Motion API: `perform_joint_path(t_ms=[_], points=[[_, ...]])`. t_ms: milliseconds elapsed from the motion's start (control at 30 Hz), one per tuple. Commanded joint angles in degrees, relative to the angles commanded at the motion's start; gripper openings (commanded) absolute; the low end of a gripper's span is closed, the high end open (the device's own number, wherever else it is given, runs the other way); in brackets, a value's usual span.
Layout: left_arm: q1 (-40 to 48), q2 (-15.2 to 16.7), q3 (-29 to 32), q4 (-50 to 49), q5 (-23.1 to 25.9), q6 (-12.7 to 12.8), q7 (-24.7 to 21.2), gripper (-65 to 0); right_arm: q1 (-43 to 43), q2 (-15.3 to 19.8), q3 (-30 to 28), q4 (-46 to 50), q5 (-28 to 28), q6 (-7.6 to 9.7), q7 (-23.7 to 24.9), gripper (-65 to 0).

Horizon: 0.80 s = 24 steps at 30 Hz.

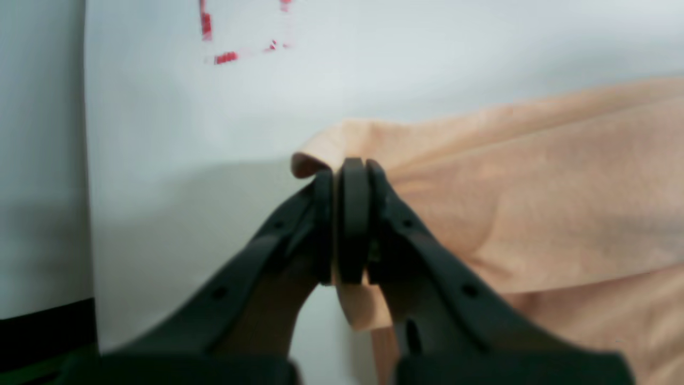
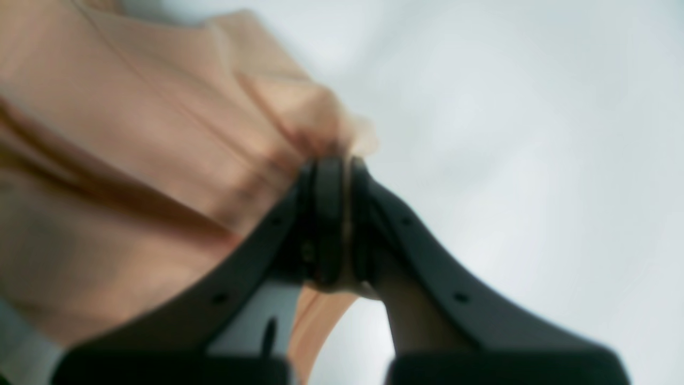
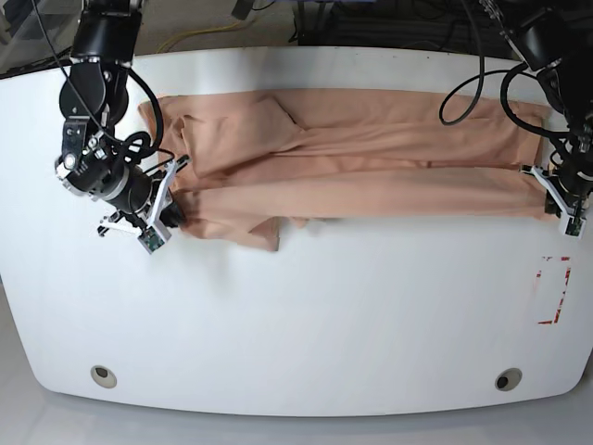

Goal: Fold the T-shirt properly
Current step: 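Fold the hem toward the collar with both grippers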

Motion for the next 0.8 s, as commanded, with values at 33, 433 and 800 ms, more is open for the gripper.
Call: perform_joint_path(t_ms=[33,433,800], points=[[0.97,0.0,-0.26,0.0,0.0,0.0,0.0,-65.0,-1.49,-0.79,0.09,0.53,-0.09,0.0,0.0,-65.0],[8.35,-0.26,1.58,-0.44,0.26,0.0,0.09,-43.2,-7.03,-2.11,1.93,-2.29,-0.18,-0.44,-0.09,-45.0],[7.74,-0.18,2.81,5.89,0.0,0.0,3.69,-24.2,-2.81,-3.6,8.0,0.7,9.76,-0.18,-4.66,-17.6]])
